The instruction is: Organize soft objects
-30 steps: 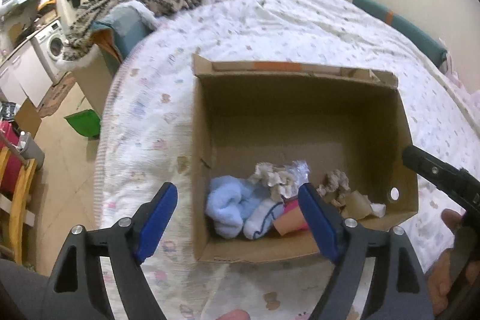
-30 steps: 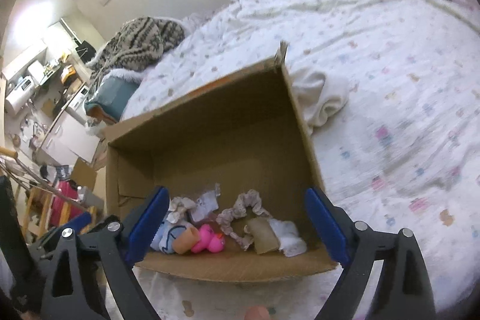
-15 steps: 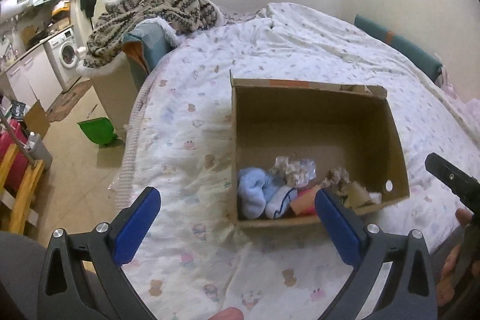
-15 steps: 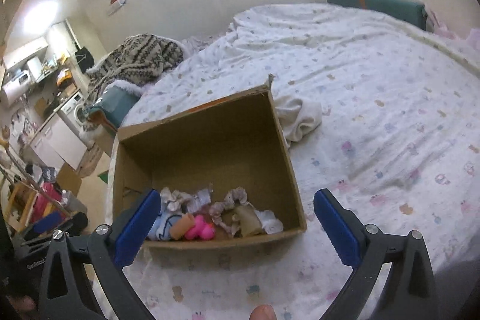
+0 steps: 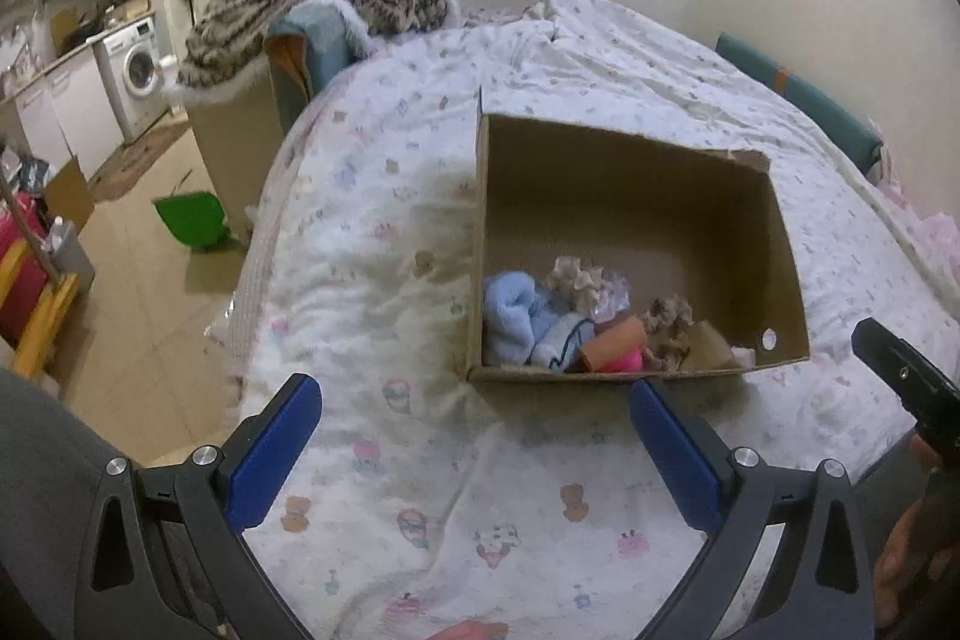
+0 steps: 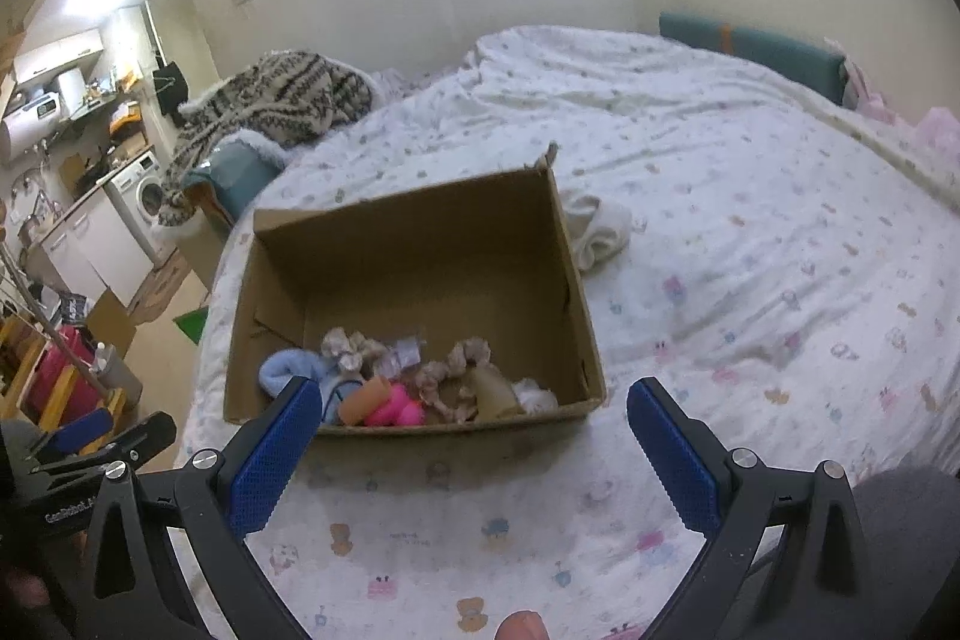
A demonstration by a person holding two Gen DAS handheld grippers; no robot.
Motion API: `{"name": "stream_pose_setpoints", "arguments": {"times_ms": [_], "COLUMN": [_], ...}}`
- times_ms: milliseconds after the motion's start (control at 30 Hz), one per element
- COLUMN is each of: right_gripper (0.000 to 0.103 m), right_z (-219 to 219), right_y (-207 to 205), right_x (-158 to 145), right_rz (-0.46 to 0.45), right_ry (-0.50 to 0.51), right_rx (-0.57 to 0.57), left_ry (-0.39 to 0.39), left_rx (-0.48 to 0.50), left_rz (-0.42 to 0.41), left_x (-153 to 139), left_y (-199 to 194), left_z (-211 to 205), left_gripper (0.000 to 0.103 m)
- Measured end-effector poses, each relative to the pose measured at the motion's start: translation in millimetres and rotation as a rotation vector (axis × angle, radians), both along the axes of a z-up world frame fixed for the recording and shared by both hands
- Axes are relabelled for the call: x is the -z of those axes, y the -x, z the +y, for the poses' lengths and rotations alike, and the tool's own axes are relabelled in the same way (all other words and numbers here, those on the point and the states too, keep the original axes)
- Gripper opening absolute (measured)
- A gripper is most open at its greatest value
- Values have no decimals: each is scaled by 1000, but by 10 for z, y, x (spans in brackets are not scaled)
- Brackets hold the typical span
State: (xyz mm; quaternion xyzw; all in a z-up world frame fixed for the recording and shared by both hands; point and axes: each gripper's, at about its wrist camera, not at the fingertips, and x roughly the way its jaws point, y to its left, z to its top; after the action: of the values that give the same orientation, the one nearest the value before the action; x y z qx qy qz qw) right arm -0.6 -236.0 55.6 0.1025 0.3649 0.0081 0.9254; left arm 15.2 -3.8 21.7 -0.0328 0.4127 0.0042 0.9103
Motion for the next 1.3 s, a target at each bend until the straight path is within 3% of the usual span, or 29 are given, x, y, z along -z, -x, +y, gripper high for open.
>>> {"name": "stream_pose_setpoints", "arguments": {"times_ms": [367,633,1300], "right_gripper": [103,103,103], "right_z": [-29,-11,2], "right_y": [-78,-101,-90], "right_x": [149,182,171], "right_rz": [53,58,53], "right_ry": [-16,-5,-2], "right_rx": [19,11,13], "left_ry": [4,51,44], "left_rx": [0,-15,-20], "left_rz": [27,50,50], "left_x": [56,72,85], "left_y": [-101,-158,-156], "left_z": [-18,54,40], "left_gripper": [102,102,102]}}
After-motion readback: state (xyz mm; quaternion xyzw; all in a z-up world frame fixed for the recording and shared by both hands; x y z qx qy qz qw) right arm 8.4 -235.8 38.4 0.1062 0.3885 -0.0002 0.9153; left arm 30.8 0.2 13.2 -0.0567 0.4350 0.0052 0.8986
